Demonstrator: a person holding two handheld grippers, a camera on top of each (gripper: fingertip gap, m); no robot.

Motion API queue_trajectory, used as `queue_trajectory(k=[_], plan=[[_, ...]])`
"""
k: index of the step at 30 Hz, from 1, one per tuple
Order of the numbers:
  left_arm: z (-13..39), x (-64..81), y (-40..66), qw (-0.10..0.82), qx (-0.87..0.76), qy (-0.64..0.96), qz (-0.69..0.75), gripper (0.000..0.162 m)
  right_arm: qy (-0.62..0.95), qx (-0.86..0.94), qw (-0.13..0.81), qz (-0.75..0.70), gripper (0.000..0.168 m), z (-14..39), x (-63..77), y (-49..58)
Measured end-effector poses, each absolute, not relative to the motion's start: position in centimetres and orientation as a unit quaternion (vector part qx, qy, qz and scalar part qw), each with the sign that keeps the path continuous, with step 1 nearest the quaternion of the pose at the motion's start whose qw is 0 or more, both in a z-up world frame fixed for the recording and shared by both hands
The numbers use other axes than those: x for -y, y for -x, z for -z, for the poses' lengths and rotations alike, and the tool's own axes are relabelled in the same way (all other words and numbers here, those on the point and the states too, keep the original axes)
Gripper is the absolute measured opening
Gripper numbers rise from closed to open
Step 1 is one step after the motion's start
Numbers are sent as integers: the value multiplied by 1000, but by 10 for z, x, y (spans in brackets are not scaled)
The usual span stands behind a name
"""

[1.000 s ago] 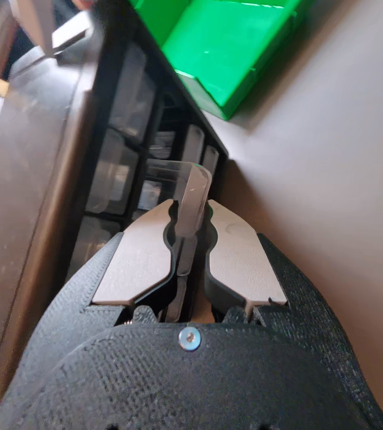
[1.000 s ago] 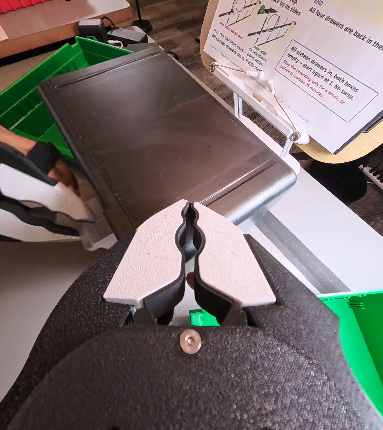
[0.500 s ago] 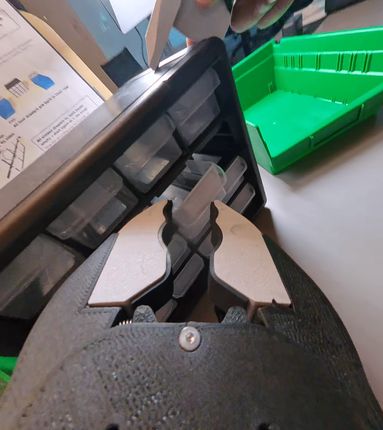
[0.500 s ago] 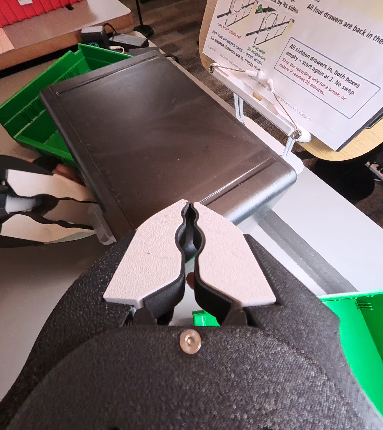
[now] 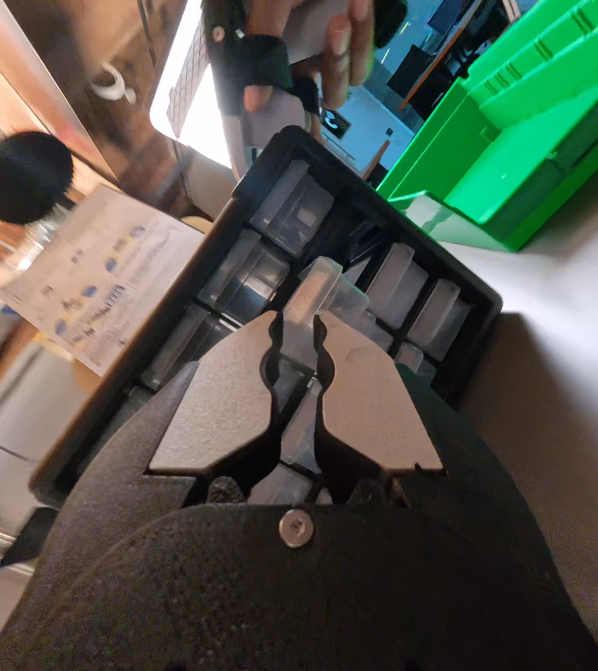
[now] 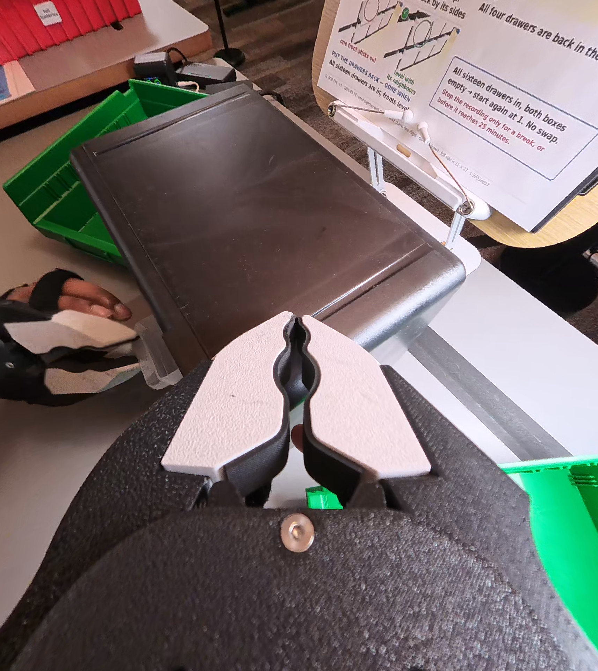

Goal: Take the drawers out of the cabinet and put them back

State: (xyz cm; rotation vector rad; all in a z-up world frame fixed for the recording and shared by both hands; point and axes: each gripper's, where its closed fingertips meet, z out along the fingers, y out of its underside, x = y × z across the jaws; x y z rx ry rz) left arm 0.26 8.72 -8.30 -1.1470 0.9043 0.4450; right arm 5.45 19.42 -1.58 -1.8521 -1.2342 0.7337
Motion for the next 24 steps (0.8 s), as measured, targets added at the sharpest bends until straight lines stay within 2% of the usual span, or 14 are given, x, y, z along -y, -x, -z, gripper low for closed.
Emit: queue_trajectory(k=[1,7,16,24], plan=[[85,-87,-3,723,-420,501,-223,15,728,485,388,-290,0,16,-194,-54],[84,-91,-2,722,-419,496,-240,14,729,481,386,-297,0,16,-194,-54],[86,-117,1,689,-453,424,-376,9,730,480,386,-295,0,16,-194,-55],[86,-128,6,629,-439,516,-382,10,734,476,382,-300,0,16,-195,-54]])
